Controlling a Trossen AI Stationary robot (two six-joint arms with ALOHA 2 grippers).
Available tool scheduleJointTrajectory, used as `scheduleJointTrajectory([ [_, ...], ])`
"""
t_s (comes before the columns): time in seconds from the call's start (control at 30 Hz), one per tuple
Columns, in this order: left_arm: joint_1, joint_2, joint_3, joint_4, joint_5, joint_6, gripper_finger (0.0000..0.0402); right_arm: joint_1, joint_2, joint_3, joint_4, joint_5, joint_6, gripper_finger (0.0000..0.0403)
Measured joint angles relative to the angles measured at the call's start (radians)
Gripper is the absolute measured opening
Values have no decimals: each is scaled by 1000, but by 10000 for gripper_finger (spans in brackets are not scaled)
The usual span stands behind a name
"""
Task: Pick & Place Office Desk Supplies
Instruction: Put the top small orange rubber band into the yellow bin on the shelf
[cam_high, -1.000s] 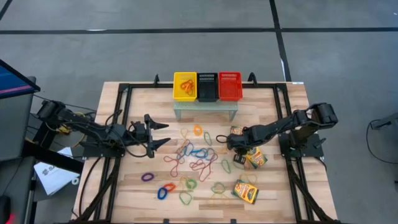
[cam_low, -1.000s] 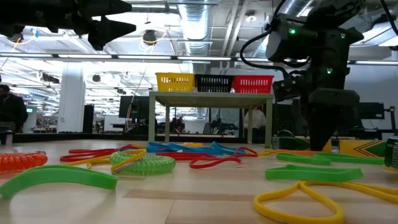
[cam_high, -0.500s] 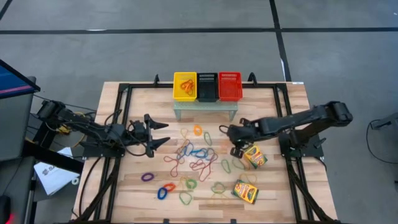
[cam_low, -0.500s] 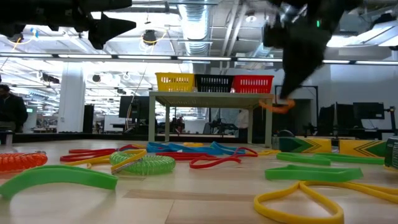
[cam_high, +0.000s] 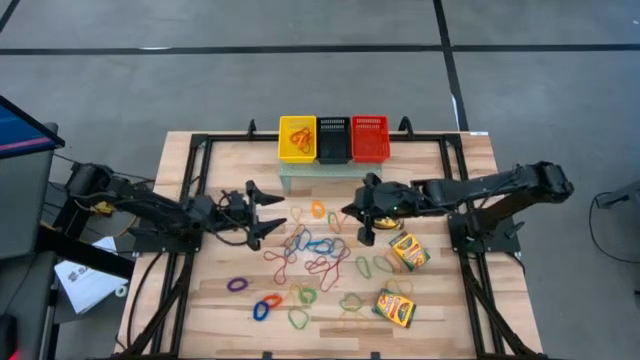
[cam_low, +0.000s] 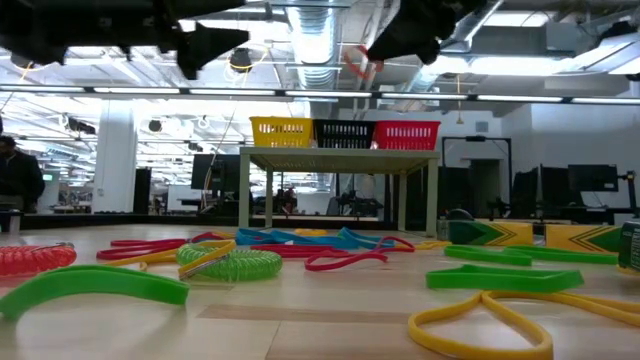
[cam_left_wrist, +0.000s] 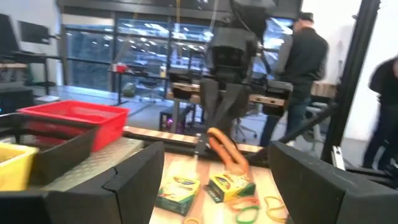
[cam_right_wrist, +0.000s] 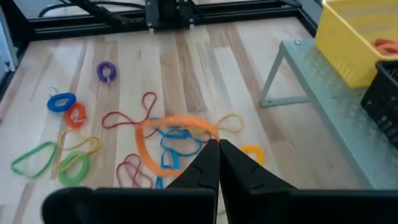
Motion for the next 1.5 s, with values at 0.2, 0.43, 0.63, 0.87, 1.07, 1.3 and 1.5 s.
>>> scheduleJointTrajectory([
  [0.2, 49, 165, 117, -2, 105, 12, 304, -8, 103, 88, 14, 0, -63, 0],
  [0.43, 89, 310, 225, -3, 178, -4, 321, -7, 157, 144, 52, 0, -112, 0],
  [0.63, 96, 371, 273, -15, 182, -20, 316, 2, 147, 146, 74, -1, -116, 0],
  [0.87, 96, 376, 287, -47, 183, -26, 285, 16, 144, 145, 85, -2, -126, 0],
  [1.07, 96, 372, 287, -48, 183, -30, 182, 15, 144, 145, 90, -1, -126, 0],
  [1.3, 96, 372, 287, -104, 184, -22, 15, 15, 144, 145, 93, -1, -126, 0],
  [1.5, 104, 349, 286, -123, 173, -22, 3, 21, 134, 144, 82, -4, -160, 0],
])
